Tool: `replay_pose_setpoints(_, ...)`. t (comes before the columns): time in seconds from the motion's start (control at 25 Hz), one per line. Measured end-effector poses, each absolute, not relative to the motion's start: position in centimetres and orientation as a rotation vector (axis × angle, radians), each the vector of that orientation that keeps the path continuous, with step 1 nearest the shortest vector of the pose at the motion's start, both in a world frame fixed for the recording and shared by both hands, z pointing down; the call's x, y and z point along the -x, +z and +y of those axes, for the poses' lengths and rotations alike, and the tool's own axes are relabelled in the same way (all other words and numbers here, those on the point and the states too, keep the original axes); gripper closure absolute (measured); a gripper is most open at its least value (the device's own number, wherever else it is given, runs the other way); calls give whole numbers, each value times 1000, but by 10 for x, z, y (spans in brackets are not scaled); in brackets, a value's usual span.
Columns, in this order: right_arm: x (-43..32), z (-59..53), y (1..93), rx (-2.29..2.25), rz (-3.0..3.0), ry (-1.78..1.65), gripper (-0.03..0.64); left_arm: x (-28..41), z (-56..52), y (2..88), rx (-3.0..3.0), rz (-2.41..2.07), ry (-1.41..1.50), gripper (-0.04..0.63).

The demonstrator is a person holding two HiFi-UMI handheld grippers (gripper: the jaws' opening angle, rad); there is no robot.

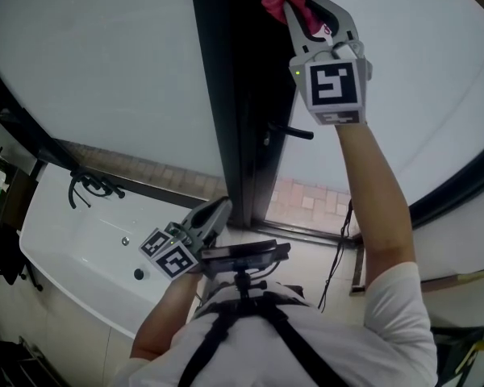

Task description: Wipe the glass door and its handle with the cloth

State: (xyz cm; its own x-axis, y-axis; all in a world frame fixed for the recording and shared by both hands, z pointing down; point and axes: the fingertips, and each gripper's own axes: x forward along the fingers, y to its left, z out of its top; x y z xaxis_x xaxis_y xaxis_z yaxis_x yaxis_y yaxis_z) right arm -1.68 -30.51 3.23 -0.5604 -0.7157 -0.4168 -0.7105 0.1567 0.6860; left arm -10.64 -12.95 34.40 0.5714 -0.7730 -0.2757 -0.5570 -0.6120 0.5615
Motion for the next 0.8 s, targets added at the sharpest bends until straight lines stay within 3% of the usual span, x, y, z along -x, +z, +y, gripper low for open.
replay_pose_setpoints(0.8,25,-306,154,-1292,-2310,-1288,551,94,-129,349,-2384,-1035,-688,594)
